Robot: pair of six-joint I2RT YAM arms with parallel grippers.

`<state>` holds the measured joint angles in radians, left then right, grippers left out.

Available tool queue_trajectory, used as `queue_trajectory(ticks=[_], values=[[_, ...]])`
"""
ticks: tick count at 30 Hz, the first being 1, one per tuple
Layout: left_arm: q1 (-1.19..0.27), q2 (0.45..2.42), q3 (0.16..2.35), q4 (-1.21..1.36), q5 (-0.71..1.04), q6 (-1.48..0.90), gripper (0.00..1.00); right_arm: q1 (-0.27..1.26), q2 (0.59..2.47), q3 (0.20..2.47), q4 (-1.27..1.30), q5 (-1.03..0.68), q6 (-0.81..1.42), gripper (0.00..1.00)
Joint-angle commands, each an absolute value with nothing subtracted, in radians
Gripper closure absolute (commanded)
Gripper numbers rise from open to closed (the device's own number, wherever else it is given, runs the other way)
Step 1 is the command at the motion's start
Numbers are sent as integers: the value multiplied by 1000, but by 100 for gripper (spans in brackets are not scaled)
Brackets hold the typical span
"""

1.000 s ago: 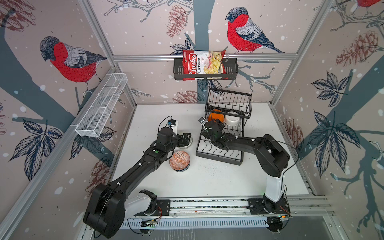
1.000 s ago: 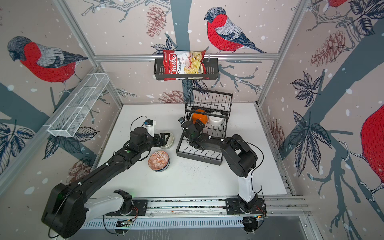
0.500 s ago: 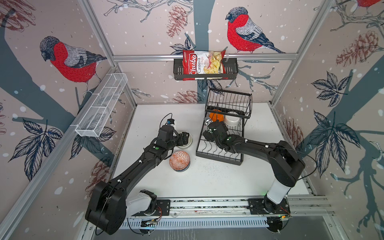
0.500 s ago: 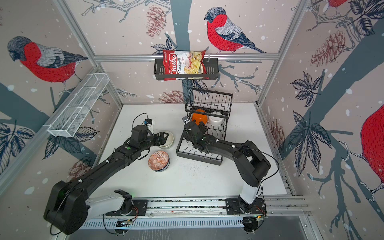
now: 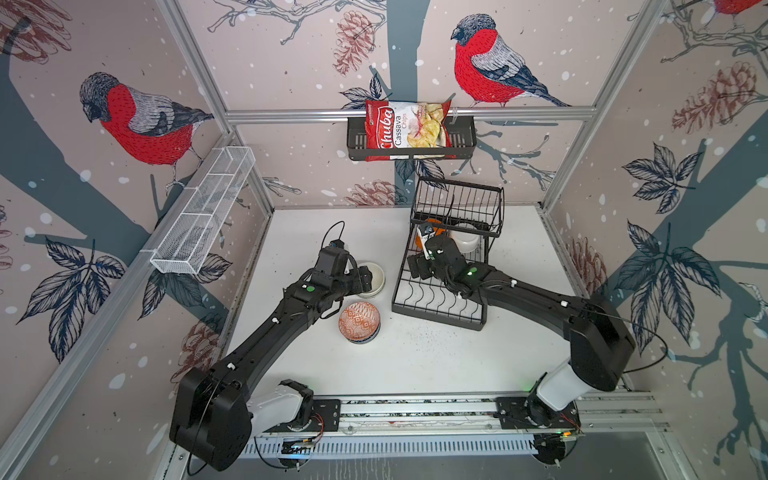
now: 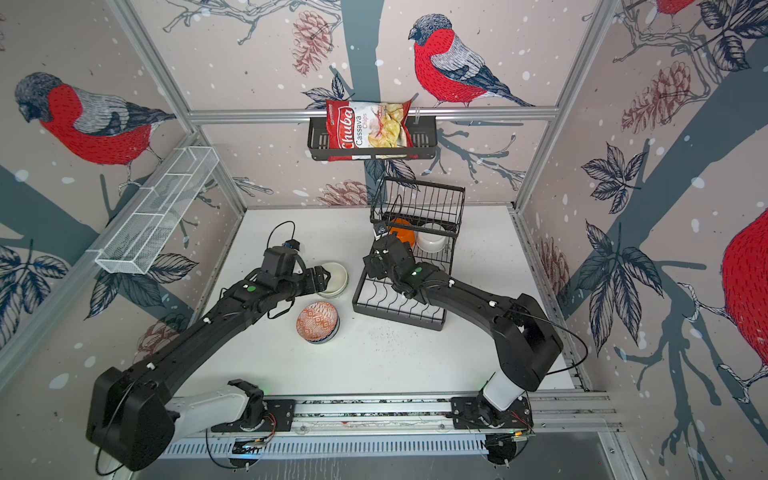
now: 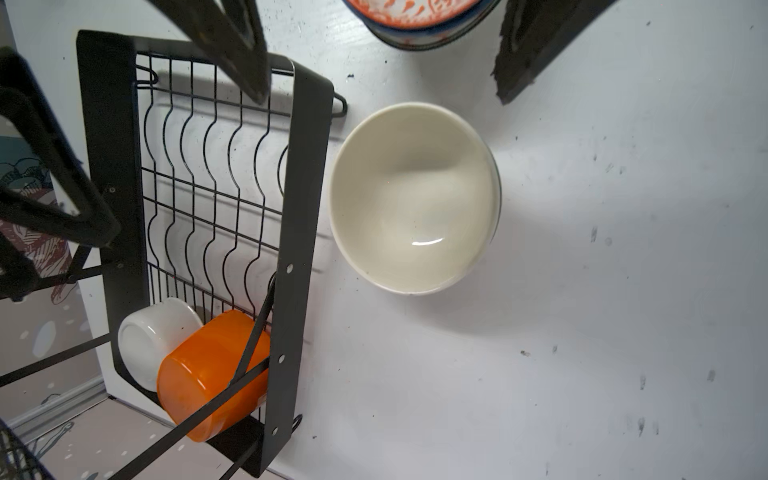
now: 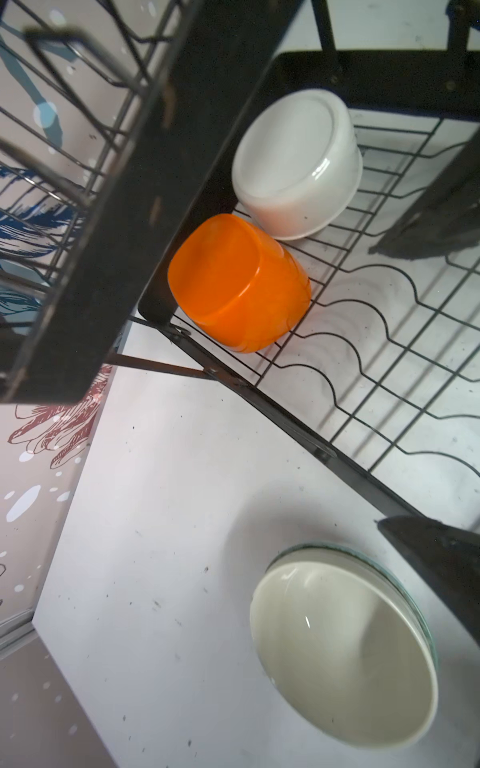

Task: Load the bowls into the dish rack
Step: 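Open the right gripper to release the orange bowl while left moves to patterned bowls, then grasp the rim of the orange patterned bowl with the left gripper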

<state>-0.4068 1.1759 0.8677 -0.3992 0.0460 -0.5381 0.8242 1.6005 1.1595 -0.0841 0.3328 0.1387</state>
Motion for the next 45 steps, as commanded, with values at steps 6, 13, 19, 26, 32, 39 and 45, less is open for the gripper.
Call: queue_trajectory(ticks=[6, 13, 19, 26, 32, 39, 45], values=[[-405, 1097, 852, -649, -11, -635, 17, 826, 1551, 1154, -122, 287, 199, 5], [-405, 1089, 837, -765, -62, -681, 25, 834, 1546, 1125, -97, 291, 190, 6], [-405, 1137, 842, -813, -84, -693, 32, 836, 1534, 1091, -66, 276, 191, 7], [-405, 1175, 820, -805, -53, -695, 44, 836, 1533, 1073, -52, 278, 180, 7], [-405, 1170, 796, -770, -4, -687, 50, 836, 1535, 1061, -41, 275, 181, 7], [-405, 1177, 780, -749, 16, -685, 63, 836, 1542, 1054, -38, 273, 181, 7], [-405, 1187, 781, -741, 19, -682, 73, 836, 1548, 1052, -37, 273, 183, 7]])
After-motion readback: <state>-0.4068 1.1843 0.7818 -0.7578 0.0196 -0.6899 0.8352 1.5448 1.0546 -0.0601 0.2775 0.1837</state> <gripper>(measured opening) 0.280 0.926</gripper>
